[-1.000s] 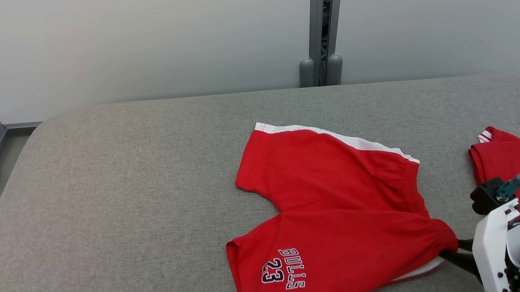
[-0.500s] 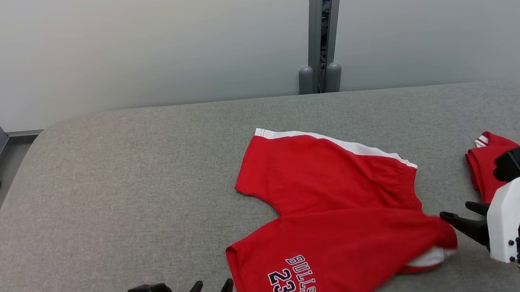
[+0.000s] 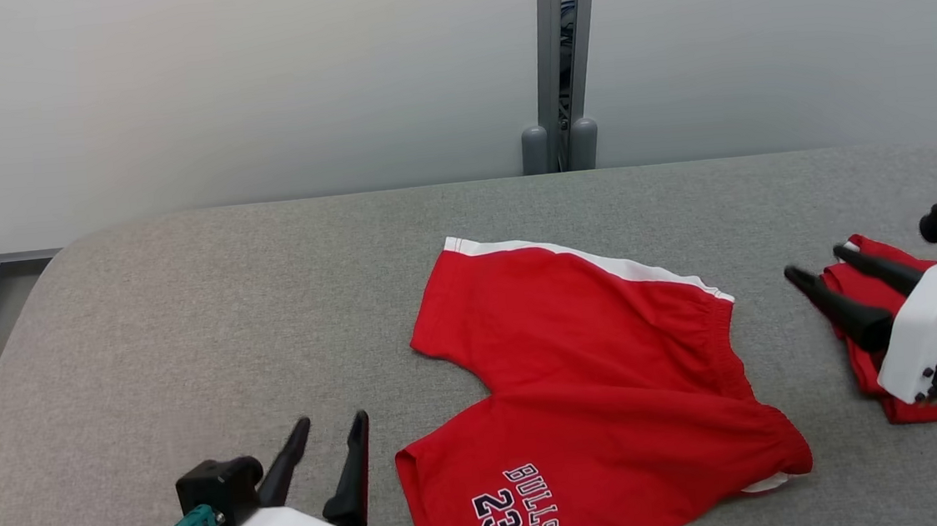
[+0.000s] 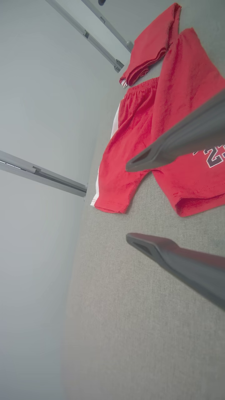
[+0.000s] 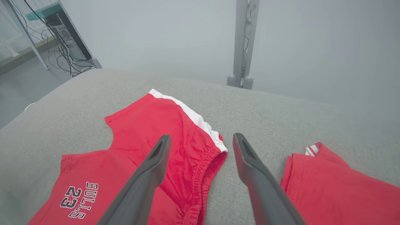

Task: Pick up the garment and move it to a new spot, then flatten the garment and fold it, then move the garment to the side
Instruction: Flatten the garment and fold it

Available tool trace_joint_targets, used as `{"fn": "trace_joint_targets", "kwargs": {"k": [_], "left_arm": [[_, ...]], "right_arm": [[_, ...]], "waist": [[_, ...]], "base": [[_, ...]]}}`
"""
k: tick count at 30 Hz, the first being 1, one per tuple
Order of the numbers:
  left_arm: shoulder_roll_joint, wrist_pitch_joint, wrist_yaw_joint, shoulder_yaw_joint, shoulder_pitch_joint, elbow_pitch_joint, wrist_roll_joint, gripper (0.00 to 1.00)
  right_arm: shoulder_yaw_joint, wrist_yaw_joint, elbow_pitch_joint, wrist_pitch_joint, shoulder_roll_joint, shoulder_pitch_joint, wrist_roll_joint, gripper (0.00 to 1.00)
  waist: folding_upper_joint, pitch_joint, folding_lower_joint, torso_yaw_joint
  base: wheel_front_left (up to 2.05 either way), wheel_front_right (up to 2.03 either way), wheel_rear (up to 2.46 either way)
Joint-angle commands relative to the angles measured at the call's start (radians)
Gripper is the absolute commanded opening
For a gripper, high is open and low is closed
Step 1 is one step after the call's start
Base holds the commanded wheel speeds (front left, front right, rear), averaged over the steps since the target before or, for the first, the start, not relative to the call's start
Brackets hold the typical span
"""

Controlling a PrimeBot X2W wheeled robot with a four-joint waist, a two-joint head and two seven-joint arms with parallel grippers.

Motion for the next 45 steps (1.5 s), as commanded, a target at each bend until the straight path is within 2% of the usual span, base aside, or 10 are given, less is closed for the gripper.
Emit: {"fn": "trace_joint_targets", "kwargs": {"k": [1, 4, 7, 10, 14, 15, 22, 28, 35, 45], "left_arm": [[-0.009, -0.015, 0.006, 0.025, -0.020, 0.013, 0.041, 1.00], [-0.044, -0.021, 0.001, 0.076, -0.023, 0.022, 0.113, 1.00], [-0.098, -0.021, -0.018, 0.149, 0.012, 0.010, 0.207, 1.00], [-0.146, -0.022, -0.048, 0.219, 0.051, 0.005, 0.302, 1.00], [-0.213, -0.022, -0.100, 0.298, 0.117, 0.012, 0.410, 1.00], [-0.213, -0.022, -0.100, 0.298, 0.117, 0.012, 0.410, 1.00], [-0.295, -0.022, -0.192, 0.403, 0.209, 0.046, 0.551, 1.00], [-0.328, -0.022, -0.253, 0.458, 0.261, 0.062, 0.633, 1.00], [-0.340, -0.022, -0.295, 0.489, 0.292, 0.071, 0.696, 1.00], [-0.337, -0.021, -0.378, 0.401, 0.349, 0.216, 0.753, 1.00]], "right_arm": [[-0.026, 0.000, 0.013, -0.076, 0.013, 0.014, -0.016, 1.00], [-0.069, 0.000, 0.049, -0.181, 0.033, 0.039, -0.051, 1.00], [-0.140, 0.000, 0.091, -0.223, 0.068, 0.075, -0.097, 1.00], [-0.287, 0.000, 0.107, -0.230, 0.114, 0.131, -0.175, 1.00], [-0.516, 0.000, 0.076, -0.228, 0.198, 0.289, -0.351, 1.00], [-0.516, 0.000, 0.076, -0.228, 0.198, 0.289, -0.351, 1.00], [-0.757, 0.000, -0.018, -0.229, 0.331, 0.536, -0.591, 1.00], [-0.834, 0.000, -0.069, -0.229, 0.383, 0.652, -0.683, 1.00], [-0.857, 0.000, -0.086, -0.229, 0.395, 0.710, -0.747, 1.00], [-0.849, 0.000, -0.029, -0.205, 0.394, 0.748, -0.782, 1.00]], "waist": [[-0.0001, 0.001, 0.0000, -0.003], [-0.0001, 0.004, 0.0000, -0.009], [-0.0001, 0.006, 0.0000, -0.015], [-0.0001, 0.009, 0.0000, -0.023], [-0.0001, 0.015, 0.0000, -0.032], [-0.0001, 0.015, 0.0000, -0.032], [-0.0001, 0.018, 0.0000, -0.041], [-0.0001, 0.020, 0.0000, -0.040], [-0.0001, 0.021, 0.0000, -0.034], [-0.0001, 0.023, 0.0000, -0.022]], "base": [[0.00, 0.00, 0.00], [0.00, 0.00, 0.00], [0.00, 0.00, 0.00], [0.00, 0.00, 0.00], [0.00, 0.00, 0.00], [0.00, 0.00, 0.00], [0.00, 0.00, 0.00], [0.00, 0.00, 0.00], [0.00, 0.00, 0.00], [0.00, 0.00, 0.00]]}}
